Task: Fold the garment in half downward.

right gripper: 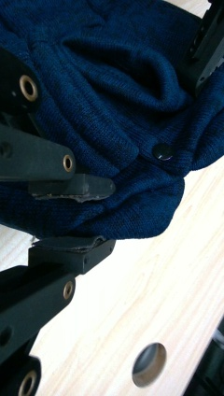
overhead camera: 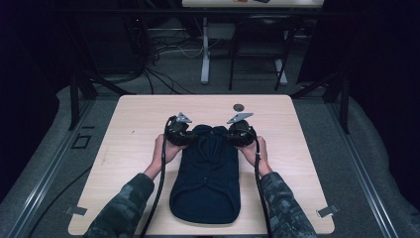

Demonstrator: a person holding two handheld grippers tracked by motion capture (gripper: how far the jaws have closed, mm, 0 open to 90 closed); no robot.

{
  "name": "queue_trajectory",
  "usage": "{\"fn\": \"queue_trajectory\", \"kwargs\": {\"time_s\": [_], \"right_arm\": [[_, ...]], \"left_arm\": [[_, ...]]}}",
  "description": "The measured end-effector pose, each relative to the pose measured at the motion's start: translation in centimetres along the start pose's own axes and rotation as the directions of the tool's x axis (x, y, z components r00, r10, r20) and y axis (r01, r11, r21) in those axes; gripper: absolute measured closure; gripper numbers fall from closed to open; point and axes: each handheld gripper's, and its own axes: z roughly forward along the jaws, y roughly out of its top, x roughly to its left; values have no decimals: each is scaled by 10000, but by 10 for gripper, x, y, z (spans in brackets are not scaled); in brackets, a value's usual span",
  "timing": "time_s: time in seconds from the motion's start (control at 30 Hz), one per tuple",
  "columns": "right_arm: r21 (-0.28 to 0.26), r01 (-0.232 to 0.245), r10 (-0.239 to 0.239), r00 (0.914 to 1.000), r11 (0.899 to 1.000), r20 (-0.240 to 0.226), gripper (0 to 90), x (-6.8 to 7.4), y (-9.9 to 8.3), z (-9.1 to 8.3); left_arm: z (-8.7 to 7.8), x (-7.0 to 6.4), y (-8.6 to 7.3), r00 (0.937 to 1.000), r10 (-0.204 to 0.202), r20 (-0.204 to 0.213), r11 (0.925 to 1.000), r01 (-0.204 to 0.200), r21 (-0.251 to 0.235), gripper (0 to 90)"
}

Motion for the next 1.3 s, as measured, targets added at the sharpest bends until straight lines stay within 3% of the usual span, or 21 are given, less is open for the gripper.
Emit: {"fn": "queue_trajectory", "kwargs": {"time_s": [0.2,0.47,0.73,1.3], "right_arm": [[-240,306,-303,9995,9992,124,725,1,4,-9],[-719,479,-474,9988,9963,82,725,2,7,-21],[-809,711,-704,9975,9942,111,726,6,10,-27],[-1109,1338,-1293,9905,9848,470,754,16,21,-45]], "left_arm": [[-9,-4,4,9995,255,-164,9994,-259,-243,753],[-22,-6,7,9993,371,-81,9977,-375,-571,754],[-31,-8,8,9988,495,-54,9963,-497,-700,756],[-48,-15,11,9946,928,-460,9875,-979,-1238,765]]}}
